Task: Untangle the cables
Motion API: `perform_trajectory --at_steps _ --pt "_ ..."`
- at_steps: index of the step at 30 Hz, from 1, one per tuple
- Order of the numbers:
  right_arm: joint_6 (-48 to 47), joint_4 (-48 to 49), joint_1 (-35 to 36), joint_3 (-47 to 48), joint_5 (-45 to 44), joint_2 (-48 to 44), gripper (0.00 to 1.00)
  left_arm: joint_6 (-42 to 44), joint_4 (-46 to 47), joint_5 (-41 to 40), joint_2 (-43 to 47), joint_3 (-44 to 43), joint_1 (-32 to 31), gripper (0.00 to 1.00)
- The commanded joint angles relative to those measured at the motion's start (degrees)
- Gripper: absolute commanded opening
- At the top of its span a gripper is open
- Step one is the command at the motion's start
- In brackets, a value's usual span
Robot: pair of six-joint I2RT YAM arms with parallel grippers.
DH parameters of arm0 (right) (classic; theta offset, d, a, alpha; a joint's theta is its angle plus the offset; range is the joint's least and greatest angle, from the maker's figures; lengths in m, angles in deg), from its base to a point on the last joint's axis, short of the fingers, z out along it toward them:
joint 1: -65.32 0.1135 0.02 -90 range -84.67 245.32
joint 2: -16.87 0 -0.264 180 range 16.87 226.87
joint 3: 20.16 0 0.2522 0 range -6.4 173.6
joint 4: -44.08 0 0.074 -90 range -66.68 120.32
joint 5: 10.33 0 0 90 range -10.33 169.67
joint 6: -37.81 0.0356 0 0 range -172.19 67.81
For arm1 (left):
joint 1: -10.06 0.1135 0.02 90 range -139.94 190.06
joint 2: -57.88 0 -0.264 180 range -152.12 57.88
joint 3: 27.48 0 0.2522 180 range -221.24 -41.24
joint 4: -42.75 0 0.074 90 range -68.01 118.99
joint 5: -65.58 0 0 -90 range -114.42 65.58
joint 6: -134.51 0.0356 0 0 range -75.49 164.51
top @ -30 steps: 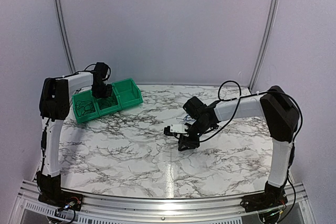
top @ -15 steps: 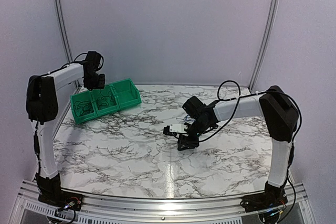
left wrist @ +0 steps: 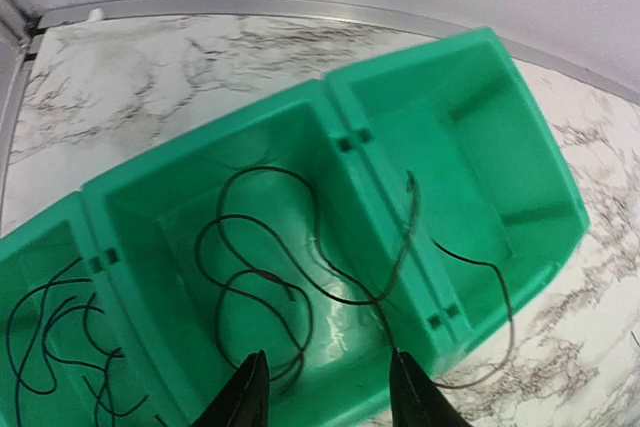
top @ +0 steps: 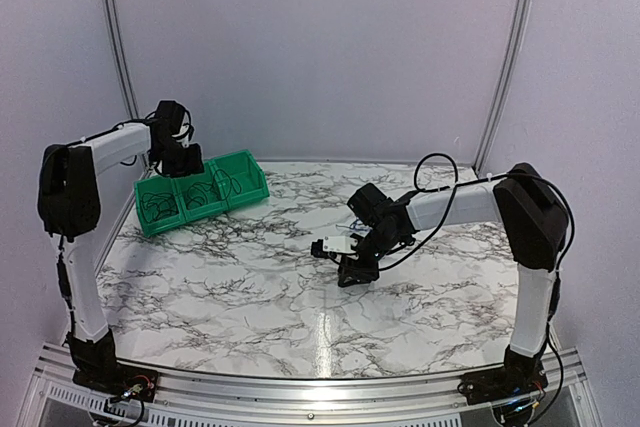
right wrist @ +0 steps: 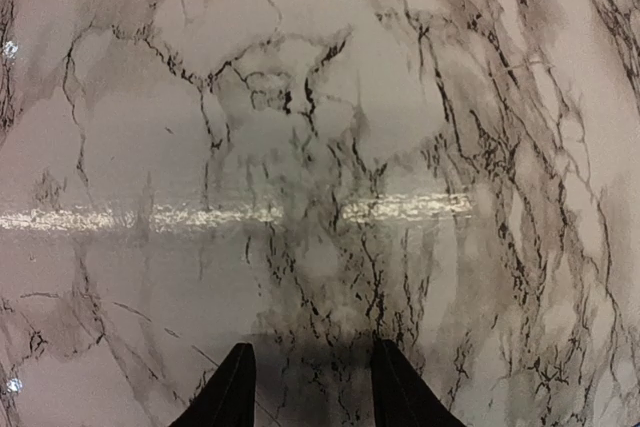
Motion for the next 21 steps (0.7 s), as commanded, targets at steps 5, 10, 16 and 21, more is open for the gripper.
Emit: perform_trajectory --at_steps 5,10,16,21 --pt "-0.4 -5.9 0.1 -2.7 -5.8 7.2 0.40 3.7 3.6 3.9 2.2 3.3 -8.5 0.39" --pt "-0.3 -5.9 0.3 -2.6 -5.8 7.2 0.40 4.1 5.2 -6.8 -1.4 -0.1 -12.2 0.39" --pt "-0.3 -6.0 0.4 -2.8 -6.1 6.9 0.40 2.2 4.6 -16.4 -6.0 -4.3 -13.3 0.35" --pt "-0.5 -5.9 0.4 -2.8 -6.1 6.9 0.40 2.0 3.1 -15.8 -9.9 -7.6 -13.4 0.32"
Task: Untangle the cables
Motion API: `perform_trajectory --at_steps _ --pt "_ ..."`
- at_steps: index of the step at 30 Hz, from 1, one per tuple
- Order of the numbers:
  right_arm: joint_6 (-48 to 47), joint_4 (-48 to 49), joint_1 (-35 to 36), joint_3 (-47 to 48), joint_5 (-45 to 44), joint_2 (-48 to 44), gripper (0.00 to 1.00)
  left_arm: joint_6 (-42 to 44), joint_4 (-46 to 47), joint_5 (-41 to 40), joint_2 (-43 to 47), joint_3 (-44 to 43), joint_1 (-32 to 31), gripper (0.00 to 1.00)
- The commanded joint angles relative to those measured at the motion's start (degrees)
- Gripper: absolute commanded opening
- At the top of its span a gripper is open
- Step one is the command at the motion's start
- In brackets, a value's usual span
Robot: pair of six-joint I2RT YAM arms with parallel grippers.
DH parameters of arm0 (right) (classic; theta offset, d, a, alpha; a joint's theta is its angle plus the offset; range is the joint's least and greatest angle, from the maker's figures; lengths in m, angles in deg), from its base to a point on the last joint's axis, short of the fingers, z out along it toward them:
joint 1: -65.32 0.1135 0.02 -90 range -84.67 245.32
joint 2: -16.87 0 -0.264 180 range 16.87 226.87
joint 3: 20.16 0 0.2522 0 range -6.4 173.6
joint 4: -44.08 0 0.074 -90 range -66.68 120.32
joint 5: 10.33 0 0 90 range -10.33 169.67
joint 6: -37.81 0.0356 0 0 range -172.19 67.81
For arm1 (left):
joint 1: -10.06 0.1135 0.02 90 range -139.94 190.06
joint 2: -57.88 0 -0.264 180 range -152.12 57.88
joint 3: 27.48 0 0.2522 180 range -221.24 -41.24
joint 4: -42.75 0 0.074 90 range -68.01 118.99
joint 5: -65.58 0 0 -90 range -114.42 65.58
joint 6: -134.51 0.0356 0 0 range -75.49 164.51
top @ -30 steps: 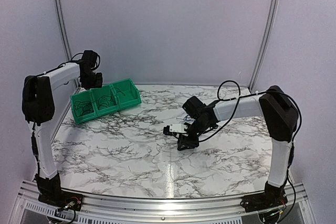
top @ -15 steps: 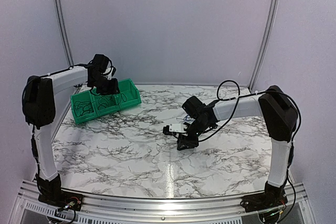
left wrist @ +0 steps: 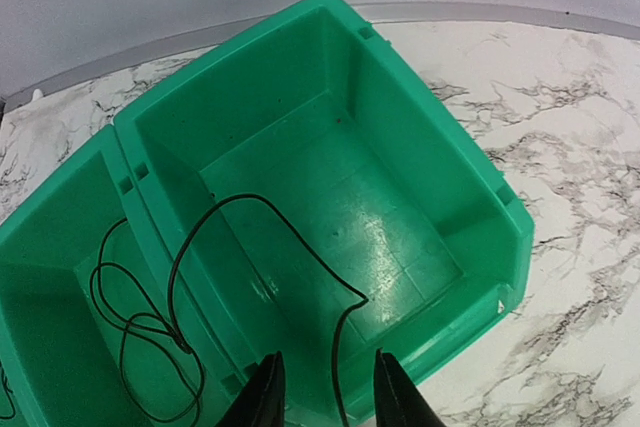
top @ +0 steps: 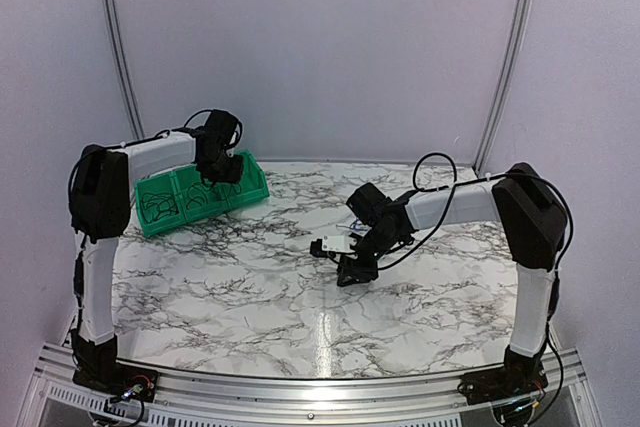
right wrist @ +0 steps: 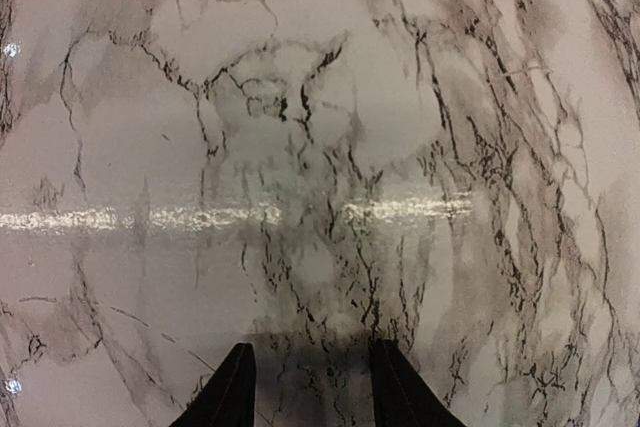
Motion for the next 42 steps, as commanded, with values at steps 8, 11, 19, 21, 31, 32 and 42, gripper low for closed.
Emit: perform_trajectory --at_steps 8,11,19,21,31,32,42 --pt "-0.6 -5.9 0.4 -3.6 -6.4 6.6 0.40 -0.3 -1.1 -1.3 -4.9 -5.4 0.1 0.03" --pt "-0.6 -5.9 0.3 -3.6 -6.5 6.7 0.40 -0.8 -0.9 -2.3 -2.8 -4.9 0.0 0.00" --pt "-0.7 -5.8 0.3 -3.6 -6.8 7.2 0.40 -0.5 4.0 -10.2 11.6 7.3 0.3 0.00" --pt "-0.7 -5.8 0.4 -3.5 -6.7 7.4 0.40 -0.7 4.9 -12.4 14.2 10.4 0.9 0.00" --pt "-0.5 -6.2 0.4 -3.0 -6.4 8.0 0.40 -4.9 8.4 -10.5 16.5 18.7 3.7 0.00" --pt "-0.4 -6.3 0.4 -3.0 -6.4 7.9 0.40 -5.1 8.5 -10.3 15.8 18.6 3.8 0.00" --pt "-0.3 -6.4 0.4 -2.9 -6.4 8.1 0.39 -4.4 8.5 -5.6 4.4 11.7 6.0 0.00"
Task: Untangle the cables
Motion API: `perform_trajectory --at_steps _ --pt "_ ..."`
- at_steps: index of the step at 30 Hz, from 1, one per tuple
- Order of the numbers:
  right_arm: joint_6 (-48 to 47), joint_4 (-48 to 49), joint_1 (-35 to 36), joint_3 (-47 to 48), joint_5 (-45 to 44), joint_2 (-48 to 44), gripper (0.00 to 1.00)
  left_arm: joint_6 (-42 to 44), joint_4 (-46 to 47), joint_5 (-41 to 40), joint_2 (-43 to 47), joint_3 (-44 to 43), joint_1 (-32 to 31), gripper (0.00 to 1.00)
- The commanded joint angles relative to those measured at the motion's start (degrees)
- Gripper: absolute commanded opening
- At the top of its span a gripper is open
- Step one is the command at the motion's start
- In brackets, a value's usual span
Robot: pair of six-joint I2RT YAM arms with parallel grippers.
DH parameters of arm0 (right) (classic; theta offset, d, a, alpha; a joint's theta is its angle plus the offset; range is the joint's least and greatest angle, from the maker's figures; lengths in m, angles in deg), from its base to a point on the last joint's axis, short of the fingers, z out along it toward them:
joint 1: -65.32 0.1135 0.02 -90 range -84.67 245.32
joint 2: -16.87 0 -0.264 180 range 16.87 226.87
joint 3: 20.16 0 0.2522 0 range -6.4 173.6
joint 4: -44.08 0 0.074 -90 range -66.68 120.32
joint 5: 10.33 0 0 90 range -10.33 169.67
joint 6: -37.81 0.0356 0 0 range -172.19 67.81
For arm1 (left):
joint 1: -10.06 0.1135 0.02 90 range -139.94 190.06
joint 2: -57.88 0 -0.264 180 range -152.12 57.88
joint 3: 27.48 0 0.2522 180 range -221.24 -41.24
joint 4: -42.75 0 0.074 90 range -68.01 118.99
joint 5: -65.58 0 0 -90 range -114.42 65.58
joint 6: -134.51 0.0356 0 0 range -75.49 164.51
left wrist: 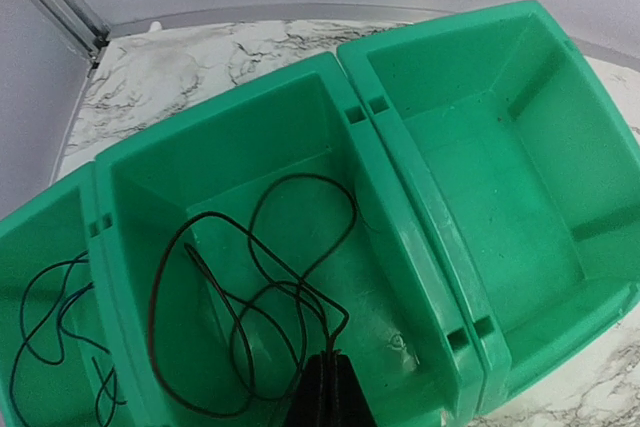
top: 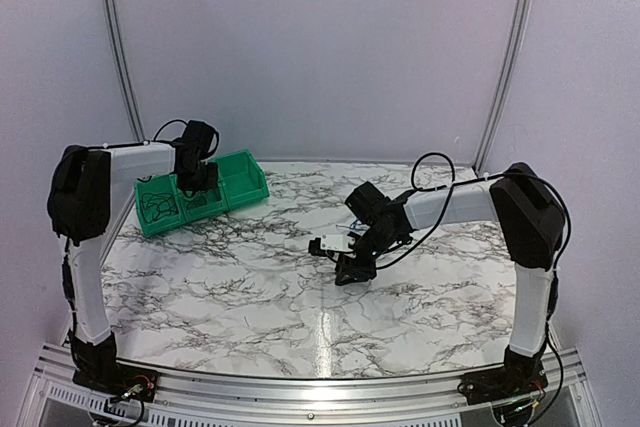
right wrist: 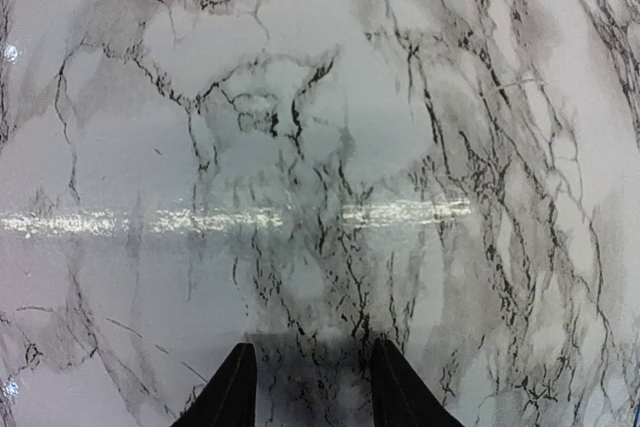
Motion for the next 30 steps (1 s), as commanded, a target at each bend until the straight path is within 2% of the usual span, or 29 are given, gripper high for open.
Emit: perform_trajectory --at_steps 1,3,7,12,14,16,22,26,30 --pt "-0.3 -6.2 0.4 -3.6 -6.8 7.2 0.39 0.3 0.7 2.0 -4.4 -4.3 1.2 0.00" --pt "-0.2 -6.2 0.4 -3.5 -6.9 7.2 0.39 0.1 0.1 1.6 -5.0 -5.1 1.5 0.03" --pt "-0.2 -6.3 0.4 -3.4 -6.8 7.2 0.39 -0.4 -0.1 0.5 -2.4 -3.7 1.5 0.24" --pt "-0.3 -6.4 0.4 -3.3 -6.6 7.0 0.39 -0.1 0.0 0.9 2.2 -1.2 1.4 0.43" --pt "-0.3 -6.4 0.3 -3.3 -6.9 5.9 0.39 -0.1 0.0 1.4 4.9 0.0 1.5 0.64" --pt "-0.1 -6.5 -0.1 -3.0 -6.7 4.2 0.39 0.2 0.1 2.1 8.5 1.5 1.4 0.97" --pt "0.8 -6.0 -4.6 -0.8 -4.8 -3.1 0.39 5.3 -3.3 1.6 16.9 3.5 1.2 0.99" --pt "1.8 -5.4 -8.0 1.1 -4.8 -9.9 0.39 7.8 -5.6 8.4 21.0 5.7 0.9 0.99" --pt "5.0 -2.0 -11.8 2.0 -5.0 -19.1 0.40 10.9 3.2 18.2 29.0 13.7 -1.6 0.99"
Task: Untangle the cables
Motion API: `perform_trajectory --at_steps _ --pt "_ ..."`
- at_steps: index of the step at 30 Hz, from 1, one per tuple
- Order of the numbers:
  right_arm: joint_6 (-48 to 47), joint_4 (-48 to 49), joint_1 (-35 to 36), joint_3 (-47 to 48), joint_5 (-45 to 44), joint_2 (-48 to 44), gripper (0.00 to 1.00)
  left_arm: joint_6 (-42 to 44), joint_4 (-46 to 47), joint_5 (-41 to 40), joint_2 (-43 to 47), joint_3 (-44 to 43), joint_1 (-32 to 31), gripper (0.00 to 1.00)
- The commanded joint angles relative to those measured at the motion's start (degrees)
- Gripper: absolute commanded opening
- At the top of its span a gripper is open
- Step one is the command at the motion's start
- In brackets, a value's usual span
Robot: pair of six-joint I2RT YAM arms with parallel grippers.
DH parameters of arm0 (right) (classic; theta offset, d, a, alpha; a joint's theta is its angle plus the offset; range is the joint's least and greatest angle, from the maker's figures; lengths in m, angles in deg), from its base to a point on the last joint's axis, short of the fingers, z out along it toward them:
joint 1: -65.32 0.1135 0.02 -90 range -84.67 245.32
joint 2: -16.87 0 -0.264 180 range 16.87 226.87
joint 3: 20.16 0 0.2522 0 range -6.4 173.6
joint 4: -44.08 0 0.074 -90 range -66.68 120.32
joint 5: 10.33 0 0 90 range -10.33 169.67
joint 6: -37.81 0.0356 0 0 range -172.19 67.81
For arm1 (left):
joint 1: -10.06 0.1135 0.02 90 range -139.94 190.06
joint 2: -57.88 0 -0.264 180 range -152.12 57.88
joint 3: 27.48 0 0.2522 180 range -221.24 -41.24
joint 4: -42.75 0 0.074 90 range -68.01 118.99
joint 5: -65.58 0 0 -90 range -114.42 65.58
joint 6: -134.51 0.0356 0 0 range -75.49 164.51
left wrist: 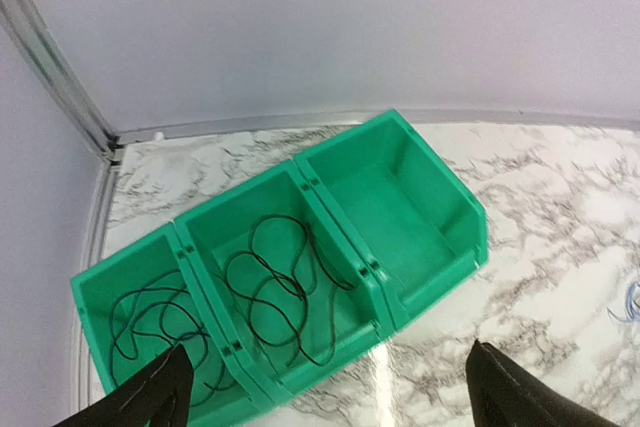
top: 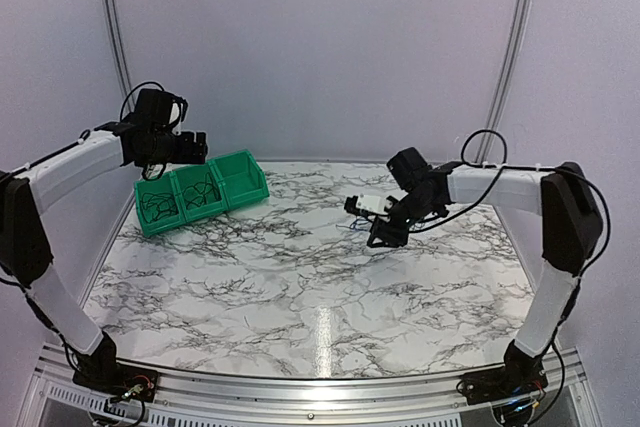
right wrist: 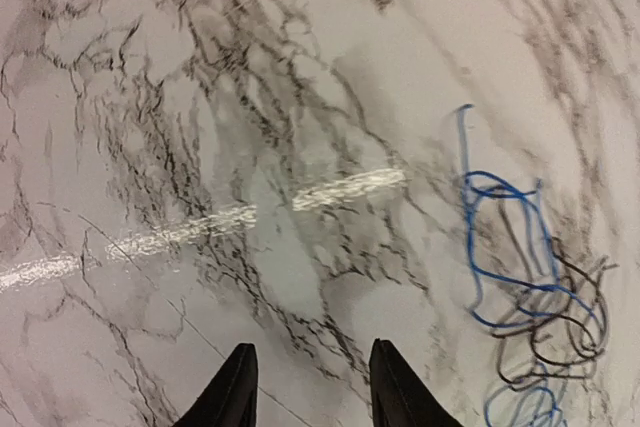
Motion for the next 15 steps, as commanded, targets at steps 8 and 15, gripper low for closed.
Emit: perform_trajectory --at_steps 8,15 --pt "18.9 24.2 -12.7 -11.4 -20.6 -21.4 0.92 2.5 28.2 16.2 13.0 24.6 -6.3 0.99" --pt "16.8 16.3 -11.3 -6.7 -26.7 -11.2 0.98 4.5 30.5 8.9 17.2 28.0 -11.8 0.99"
